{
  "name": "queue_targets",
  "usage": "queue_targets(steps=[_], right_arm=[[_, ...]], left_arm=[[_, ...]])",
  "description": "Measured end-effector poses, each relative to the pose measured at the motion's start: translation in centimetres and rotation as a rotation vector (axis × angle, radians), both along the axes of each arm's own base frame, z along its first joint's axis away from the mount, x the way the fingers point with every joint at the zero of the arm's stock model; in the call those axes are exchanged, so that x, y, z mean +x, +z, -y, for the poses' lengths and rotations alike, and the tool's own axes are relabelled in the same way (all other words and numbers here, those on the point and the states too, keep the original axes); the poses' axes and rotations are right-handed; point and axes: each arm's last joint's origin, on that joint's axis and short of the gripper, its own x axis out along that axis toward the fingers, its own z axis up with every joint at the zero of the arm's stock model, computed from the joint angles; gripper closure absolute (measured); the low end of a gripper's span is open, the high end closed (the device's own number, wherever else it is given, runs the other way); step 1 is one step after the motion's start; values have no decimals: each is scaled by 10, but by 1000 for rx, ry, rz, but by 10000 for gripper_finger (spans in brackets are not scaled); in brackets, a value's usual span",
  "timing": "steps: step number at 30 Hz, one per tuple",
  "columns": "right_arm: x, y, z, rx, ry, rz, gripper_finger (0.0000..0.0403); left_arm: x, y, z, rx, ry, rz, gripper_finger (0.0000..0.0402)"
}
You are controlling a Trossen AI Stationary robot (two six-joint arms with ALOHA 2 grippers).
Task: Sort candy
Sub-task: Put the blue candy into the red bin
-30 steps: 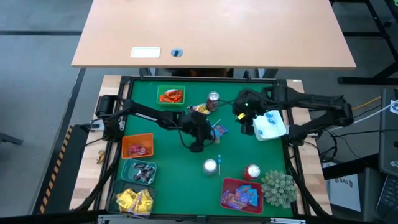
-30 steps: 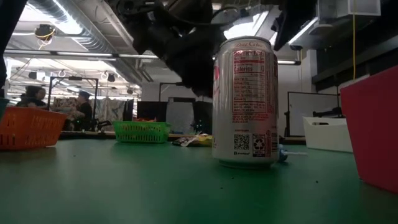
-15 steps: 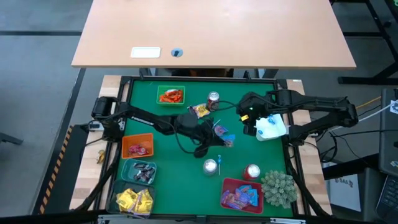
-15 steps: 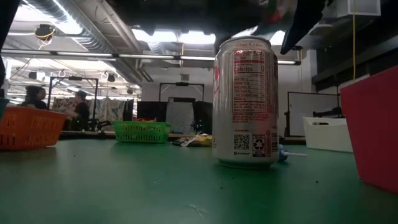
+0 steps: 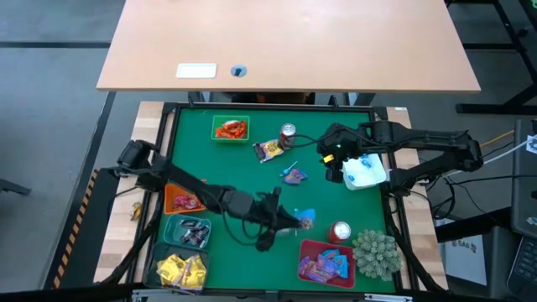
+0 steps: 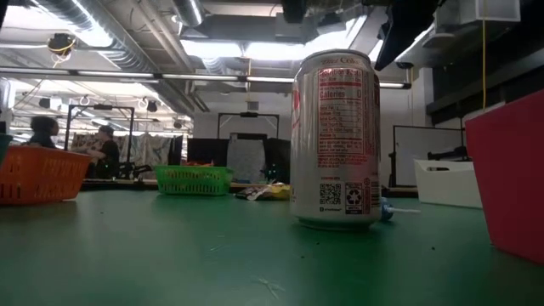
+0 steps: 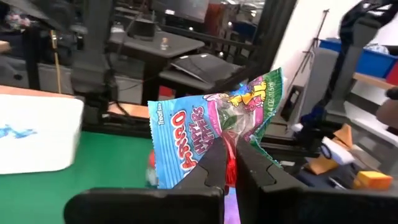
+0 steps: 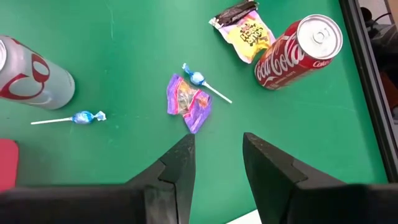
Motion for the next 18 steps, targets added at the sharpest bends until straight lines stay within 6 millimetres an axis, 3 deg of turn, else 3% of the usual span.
queue_targets(steps=[8, 18], right_arm=[[2, 1, 0, -1, 1, 26, 271], [7, 4, 0, -3, 1, 83, 271]], left_arm=[[11, -7, 46, -19, -4, 0, 401], [48, -31, 62, -65, -12, -26, 401]])
